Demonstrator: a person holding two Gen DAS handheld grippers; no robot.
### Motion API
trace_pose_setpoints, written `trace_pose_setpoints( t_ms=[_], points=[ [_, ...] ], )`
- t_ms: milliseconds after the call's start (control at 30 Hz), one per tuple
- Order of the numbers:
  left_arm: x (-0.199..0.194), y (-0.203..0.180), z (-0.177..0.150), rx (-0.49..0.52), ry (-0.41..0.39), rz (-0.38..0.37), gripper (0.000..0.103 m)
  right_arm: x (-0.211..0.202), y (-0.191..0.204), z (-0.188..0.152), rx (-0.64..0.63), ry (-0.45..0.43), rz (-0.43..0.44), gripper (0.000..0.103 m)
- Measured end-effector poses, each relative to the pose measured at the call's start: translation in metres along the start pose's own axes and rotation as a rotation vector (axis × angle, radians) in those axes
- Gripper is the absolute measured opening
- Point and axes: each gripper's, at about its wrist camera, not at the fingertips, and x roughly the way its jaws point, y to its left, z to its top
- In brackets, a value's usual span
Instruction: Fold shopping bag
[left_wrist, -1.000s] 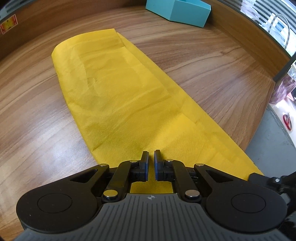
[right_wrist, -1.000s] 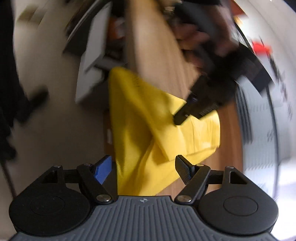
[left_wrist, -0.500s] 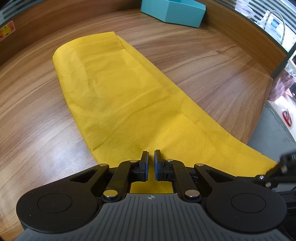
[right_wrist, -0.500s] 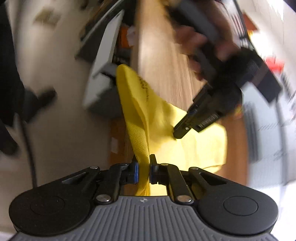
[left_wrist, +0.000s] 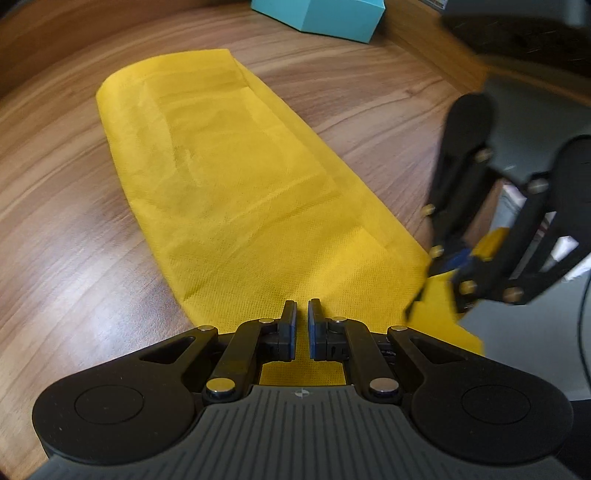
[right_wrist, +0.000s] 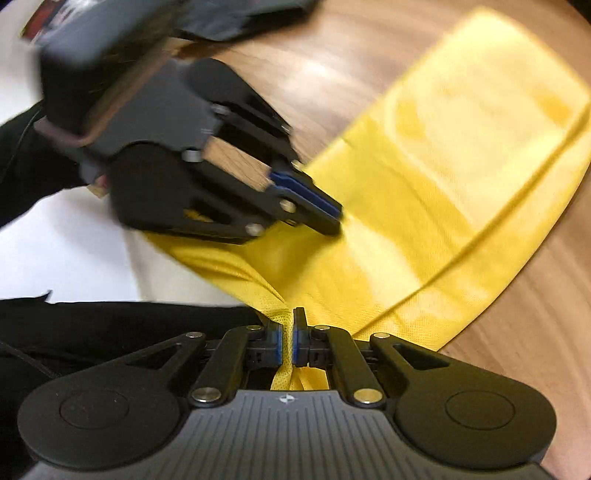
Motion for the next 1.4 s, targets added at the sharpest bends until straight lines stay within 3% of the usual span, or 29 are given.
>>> trace_pose_setpoints(
  t_ms=[133, 300, 333, 400, 533, 600, 667, 800, 867, 900, 967, 1033, 1167, 1300, 1400],
  points=[
    [-0.007, 0.006, 0.001, 0.017, -0.001, -0.027, 0.008, 0.013, -0.013, 0.011, 0.078, 0.07, 0.059, 0.007],
    [-0.06, 0.007, -0.005, 0.061, -0.131, -0.055, 0.009, 0.016, -0.023, 0.015, 0.149, 0.116, 0.097, 0.007],
    [-0.072, 0.002, -0.009, 0.093, -0.146, -0.039, 0.01, 0.017, -0.027, 0.016, 0.17, 0.125, 0.109, 0.006],
    [-0.097, -0.009, -0.017, 0.162, -0.175, -0.004, 0.022, 0.018, -0.03, 0.017, 0.19, 0.134, 0.123, 0.005],
    [-0.109, -0.043, -0.034, 0.286, -0.163, 0.04, 0.034, 0.017, -0.033, 0.016, 0.206, 0.145, 0.147, 0.005],
    [-0.098, -0.053, -0.036, 0.314, -0.139, 0.097, 0.045, 0.014, -0.035, 0.017, 0.2, 0.147, 0.155, 0.005],
    [-0.071, -0.066, -0.039, 0.342, -0.067, 0.19, 0.045, 0.019, -0.039, 0.017, 0.18, 0.145, 0.161, 0.005],
    [-0.053, -0.066, -0.037, 0.251, -0.037, 0.25, 0.045, 0.028, -0.049, 0.03, 0.129, 0.135, 0.165, 0.005],
    [-0.042, -0.048, -0.033, 0.092, 0.001, 0.262, 0.045, 0.03, -0.053, 0.034, 0.102, 0.13, 0.163, 0.005],
    [-0.04, -0.047, -0.033, 0.073, 0.005, 0.263, 0.045, 0.029, -0.052, 0.034, 0.083, 0.125, 0.158, 0.005],
    [-0.03, -0.031, -0.034, -0.097, 0.009, 0.31, 0.044, 0.026, -0.049, 0.033, 0.049, 0.114, 0.146, 0.006],
    [-0.024, -0.024, -0.034, -0.181, 0.021, 0.314, 0.043, 0.022, -0.045, 0.029, 0.019, 0.083, 0.127, 0.007],
    [-0.018, -0.027, -0.032, -0.231, 0.03, 0.372, 0.045, 0.016, -0.038, 0.021, -0.022, 0.035, 0.097, 0.009],
    [-0.017, -0.027, -0.031, -0.272, 0.031, 0.393, 0.046, -0.007, -0.028, 0.007, -0.054, -0.086, -0.02, 0.027],
    [-0.018, -0.026, -0.034, -0.302, 0.019, 0.408, 0.052, -0.05, -0.015, -0.028, -0.017, -0.354, -0.12, 0.026]
  ],
)
